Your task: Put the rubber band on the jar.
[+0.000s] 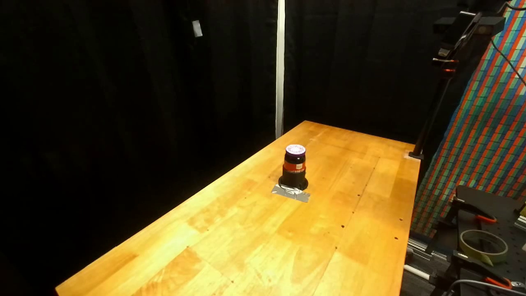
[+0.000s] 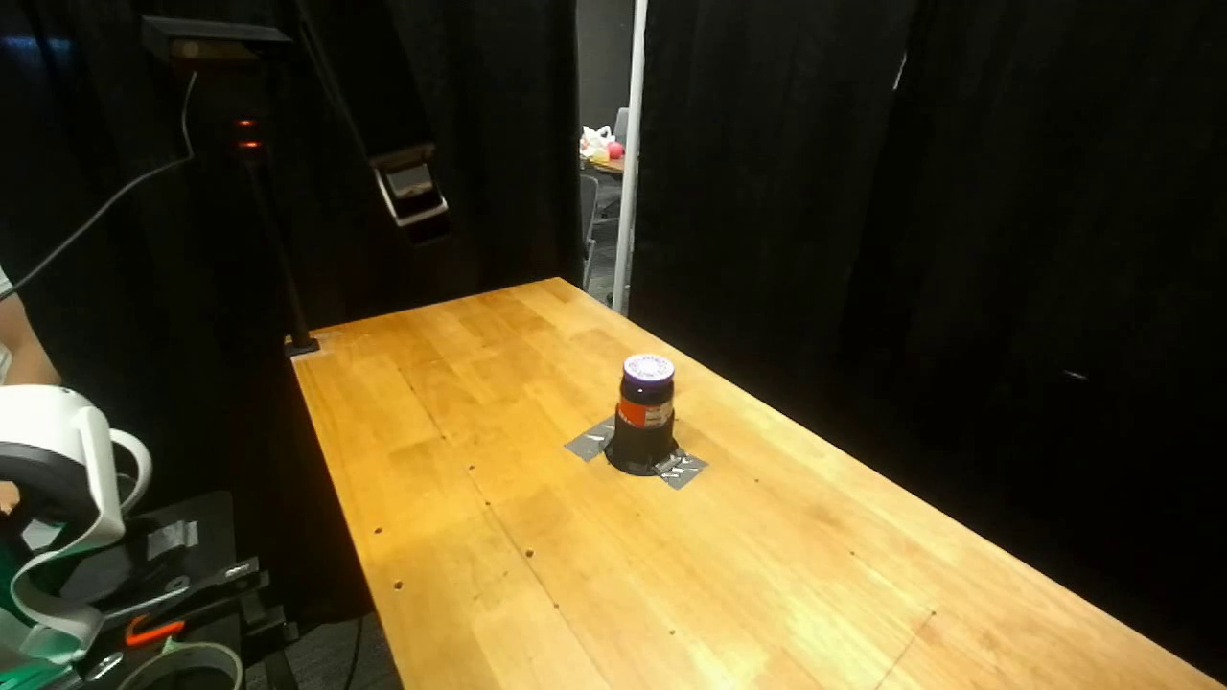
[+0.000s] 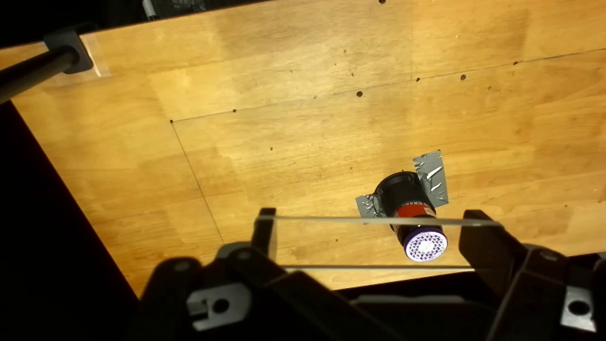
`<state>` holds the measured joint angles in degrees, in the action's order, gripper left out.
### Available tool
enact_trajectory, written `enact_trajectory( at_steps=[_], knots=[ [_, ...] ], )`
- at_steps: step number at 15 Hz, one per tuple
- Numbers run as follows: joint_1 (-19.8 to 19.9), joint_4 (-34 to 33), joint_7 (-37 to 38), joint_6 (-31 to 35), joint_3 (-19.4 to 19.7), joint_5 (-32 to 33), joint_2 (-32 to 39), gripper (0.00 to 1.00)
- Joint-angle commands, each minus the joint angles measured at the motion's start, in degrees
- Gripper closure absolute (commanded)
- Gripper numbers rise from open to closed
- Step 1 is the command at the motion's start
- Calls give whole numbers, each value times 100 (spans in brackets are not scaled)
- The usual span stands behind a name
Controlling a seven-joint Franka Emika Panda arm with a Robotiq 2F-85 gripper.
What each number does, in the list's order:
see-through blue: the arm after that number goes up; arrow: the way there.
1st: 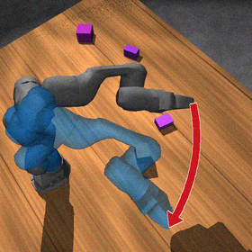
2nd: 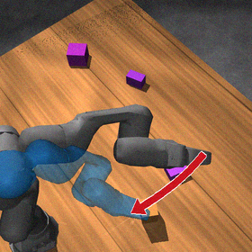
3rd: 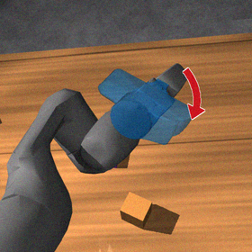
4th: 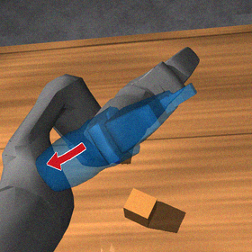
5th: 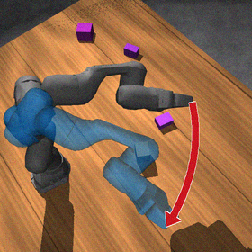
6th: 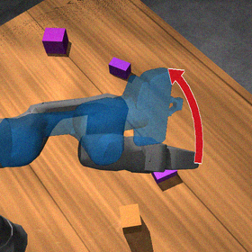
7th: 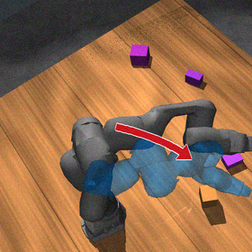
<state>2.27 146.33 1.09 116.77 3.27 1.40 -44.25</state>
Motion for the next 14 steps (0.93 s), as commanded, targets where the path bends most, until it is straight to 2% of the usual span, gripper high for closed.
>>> enact_trajectory(
  at_steps=[1, 5, 9, 12, 14],
  knots=[
    [38, -10, -25, -9, -29, -28, 5, 0],
    [-82, -531, 240, 294, -457, 46, 982, 0],
    [-203, -1183, 521, 575, -906, 90, 2265, 0],
    [-282, -1662, 790, 865, -1108, 151, 3194, 0],
    [-340, -1865, 967, 1360, -1131, 149, 3748, 0]
  ],
)
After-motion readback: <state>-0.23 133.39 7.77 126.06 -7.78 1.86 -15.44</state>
